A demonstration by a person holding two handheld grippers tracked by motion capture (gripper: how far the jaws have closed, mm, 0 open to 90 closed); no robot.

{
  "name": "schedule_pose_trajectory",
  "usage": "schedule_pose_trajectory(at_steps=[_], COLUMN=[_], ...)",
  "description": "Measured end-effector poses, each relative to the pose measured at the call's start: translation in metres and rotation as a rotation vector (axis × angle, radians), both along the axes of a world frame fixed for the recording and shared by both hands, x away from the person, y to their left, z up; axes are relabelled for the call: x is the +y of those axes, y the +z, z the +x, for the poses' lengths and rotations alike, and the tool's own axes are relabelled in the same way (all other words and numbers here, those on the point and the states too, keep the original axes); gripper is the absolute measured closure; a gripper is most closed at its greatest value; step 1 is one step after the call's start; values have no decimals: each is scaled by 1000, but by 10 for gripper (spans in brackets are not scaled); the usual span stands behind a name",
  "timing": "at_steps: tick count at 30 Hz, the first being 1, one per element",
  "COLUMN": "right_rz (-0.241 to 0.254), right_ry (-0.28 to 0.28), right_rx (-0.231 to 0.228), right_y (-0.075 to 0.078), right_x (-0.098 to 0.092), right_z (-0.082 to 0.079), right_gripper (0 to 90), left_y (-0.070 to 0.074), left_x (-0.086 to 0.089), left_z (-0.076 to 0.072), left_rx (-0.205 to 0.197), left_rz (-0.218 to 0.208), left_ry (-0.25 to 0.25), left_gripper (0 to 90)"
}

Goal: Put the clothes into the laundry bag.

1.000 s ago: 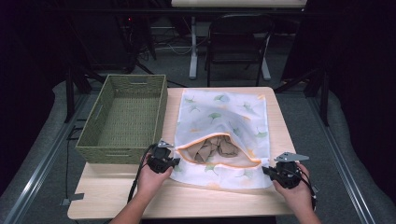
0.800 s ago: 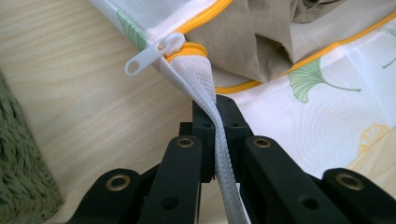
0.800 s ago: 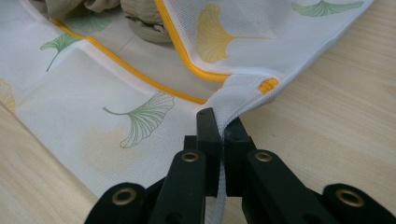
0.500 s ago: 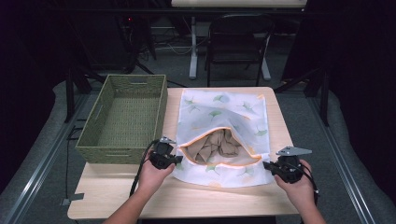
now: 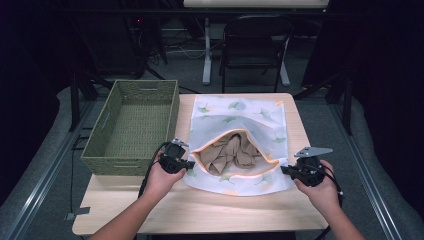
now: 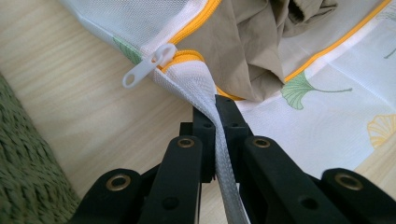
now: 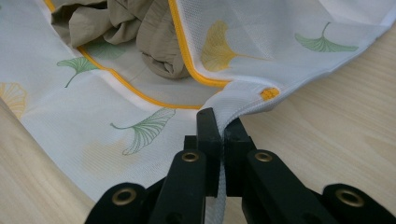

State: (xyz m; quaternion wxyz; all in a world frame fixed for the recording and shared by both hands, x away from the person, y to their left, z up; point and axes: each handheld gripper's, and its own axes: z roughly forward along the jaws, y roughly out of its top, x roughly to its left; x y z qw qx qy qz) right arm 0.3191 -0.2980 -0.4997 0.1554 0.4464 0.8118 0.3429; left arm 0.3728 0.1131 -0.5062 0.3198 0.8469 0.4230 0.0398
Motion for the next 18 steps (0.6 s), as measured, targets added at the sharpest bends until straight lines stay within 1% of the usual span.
schedule_pose_trajectory(at_steps=[2, 3, 4, 5, 8, 9, 12, 16, 18], right_rz=[4, -4, 4, 6, 7, 6, 5, -12, -22], right_ry=[5, 9, 12, 13, 23, 32, 39, 46, 52], right_rx=[1, 9, 13, 16, 20, 19, 29, 23, 25], right_y=[3, 4, 5, 6, 10, 11, 16, 21, 24], right_x=[-1, -1, -1, -1, -1, -1, -1, 0, 1], right_z=[2, 4, 5, 6, 9, 10, 13, 16, 17], right_gripper=[887, 887, 887, 887, 887, 887, 887, 887, 887], left_y=[3, 5, 6, 8, 12, 13, 18, 23, 26], left_x=[1, 2, 2, 3, 3, 3, 4, 4, 4], left_z=[2, 3, 4, 5, 7, 8, 11, 13, 14], left_rx=[-1, 4, 8, 17, 22, 25, 24, 21, 23], left_rz=[3, 4, -7, -9, -6, -13, -10, -15, -10], left_ry=[-2, -5, 0, -1, -7, -4, -10, -4, -5], left_gripper=[880, 880, 880, 880, 880, 880, 878, 878, 878])
